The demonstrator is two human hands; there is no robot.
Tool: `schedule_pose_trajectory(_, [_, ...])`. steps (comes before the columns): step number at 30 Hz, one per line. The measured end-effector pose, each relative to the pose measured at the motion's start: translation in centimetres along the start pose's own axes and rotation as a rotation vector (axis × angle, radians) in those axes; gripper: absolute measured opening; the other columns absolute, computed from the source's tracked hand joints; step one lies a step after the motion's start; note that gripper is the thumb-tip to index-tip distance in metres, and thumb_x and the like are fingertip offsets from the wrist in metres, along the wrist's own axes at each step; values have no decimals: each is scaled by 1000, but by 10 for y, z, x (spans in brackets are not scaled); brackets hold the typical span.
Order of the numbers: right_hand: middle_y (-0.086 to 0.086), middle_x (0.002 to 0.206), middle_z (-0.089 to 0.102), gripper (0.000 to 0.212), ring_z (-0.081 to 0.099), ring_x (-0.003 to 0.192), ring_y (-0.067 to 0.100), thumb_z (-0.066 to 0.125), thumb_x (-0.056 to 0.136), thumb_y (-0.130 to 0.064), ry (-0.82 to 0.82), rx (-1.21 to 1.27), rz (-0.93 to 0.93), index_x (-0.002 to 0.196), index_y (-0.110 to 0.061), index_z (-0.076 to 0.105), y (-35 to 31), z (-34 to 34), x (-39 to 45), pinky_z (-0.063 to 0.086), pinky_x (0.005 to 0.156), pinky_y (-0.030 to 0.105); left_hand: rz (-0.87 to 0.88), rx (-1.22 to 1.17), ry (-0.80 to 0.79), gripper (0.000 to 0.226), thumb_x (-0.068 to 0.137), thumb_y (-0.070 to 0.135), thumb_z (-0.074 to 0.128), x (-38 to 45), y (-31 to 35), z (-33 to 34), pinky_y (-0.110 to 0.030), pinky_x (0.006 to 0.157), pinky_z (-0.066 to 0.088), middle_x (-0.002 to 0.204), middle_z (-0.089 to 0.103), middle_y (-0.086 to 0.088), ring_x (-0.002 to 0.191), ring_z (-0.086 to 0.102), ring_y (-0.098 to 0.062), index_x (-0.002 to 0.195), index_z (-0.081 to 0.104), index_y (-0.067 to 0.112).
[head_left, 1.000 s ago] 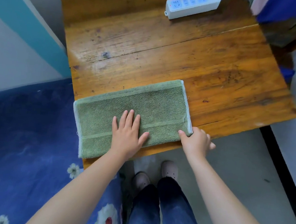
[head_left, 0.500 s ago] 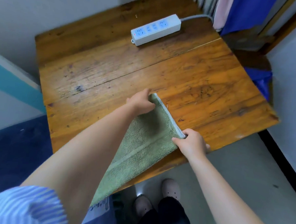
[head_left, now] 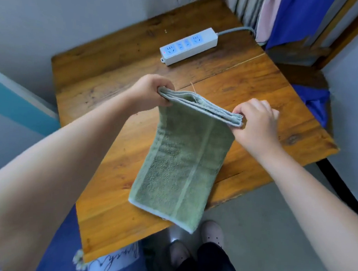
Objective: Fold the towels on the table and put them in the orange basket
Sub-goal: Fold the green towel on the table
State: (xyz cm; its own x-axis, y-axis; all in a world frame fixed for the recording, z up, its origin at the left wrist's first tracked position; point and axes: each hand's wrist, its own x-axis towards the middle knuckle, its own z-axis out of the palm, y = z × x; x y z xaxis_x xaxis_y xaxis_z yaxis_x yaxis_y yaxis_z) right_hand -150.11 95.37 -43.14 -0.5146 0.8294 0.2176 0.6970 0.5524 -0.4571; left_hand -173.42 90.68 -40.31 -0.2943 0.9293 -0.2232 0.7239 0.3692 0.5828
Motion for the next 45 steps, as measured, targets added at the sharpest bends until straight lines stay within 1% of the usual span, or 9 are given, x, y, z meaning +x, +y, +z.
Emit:
schedule_pose_trajectory(6, [14,69,60,29,47,82,25,72,47,16,59,-17,-331,67,-2,61,-24,-1,-31,18,67,25,245,82,165,11,67,-16,66,-60,-31,7,-25,64,35,77,63,-22,72,52,-22,74,64,-7])
schedule_pose_trajectory(17, [11,60,58,27,37,77,23,31,55,-3,-145,-72,-584,56,-5,58,-28,46,-131,28,71,32,557,589,-62,13,53,-6,50,-155,-82,68,-21,44,47,55,56,-10,51,58,-25,51,55,6])
schedule_pose_trajectory(22, [8,61,60,28,37,77,23,33,57,-1,-172,-151,-648,58,-7,60,-22,50,-146,28,71,32,584,741,-171,35,28,1,81,-168,-90,84,-17,47,45,57,59,-1,53,60,-20,54,62,14])
schedule_pose_trajectory(28, [2,67,64,39,59,74,21,28,57,-1,-294,-288,-724,63,-13,64,-12,56,-162,28,70,32,330,875,-259,27,73,7,58,-175,-102,90,-33,80,42,107,55,-7,103,51,-26,100,57,11])
schedule_pose_trajectory(31, [2,70,65,44,67,70,20,24,54,-2,-333,-268,-730,67,-13,65,-8,50,-162,28,72,32,311,750,-165,22,52,10,69,-190,-96,85,-31,63,51,79,64,-11,75,64,-30,73,63,6])
schedule_pose_trajectory(34, [9,78,69,37,57,86,24,32,61,-3,-202,-148,-661,87,-9,57,-7,45,-149,31,78,34,259,526,203,24,66,17,45,-196,-85,94,-32,57,54,78,67,-16,72,66,-33,69,64,1])
schedule_pose_trajectory(38, [23,100,68,42,63,99,39,36,70,-1,-110,-75,-457,105,3,60,-19,48,-106,43,92,47,-171,199,240,43,91,23,47,-187,-39,137,-45,110,28,141,39,-23,136,28,-38,126,50,-1])
schedule_pose_trajectory(40, [24,121,59,42,51,116,45,42,75,5,-229,-119,-397,114,5,59,-26,55,-85,31,99,59,-239,191,176,60,94,35,40,-181,-28,159,-42,117,6,154,12,-17,144,3,-32,143,24,3])
schedule_pose_trajectory(45, [0,156,-1,50,-3,144,23,30,98,-30,-703,-335,-578,145,-24,14,-14,83,-59,-5,115,40,-319,338,105,74,94,52,25,-179,-50,187,-42,115,-13,155,-10,-11,142,-15,-29,146,-4,10])
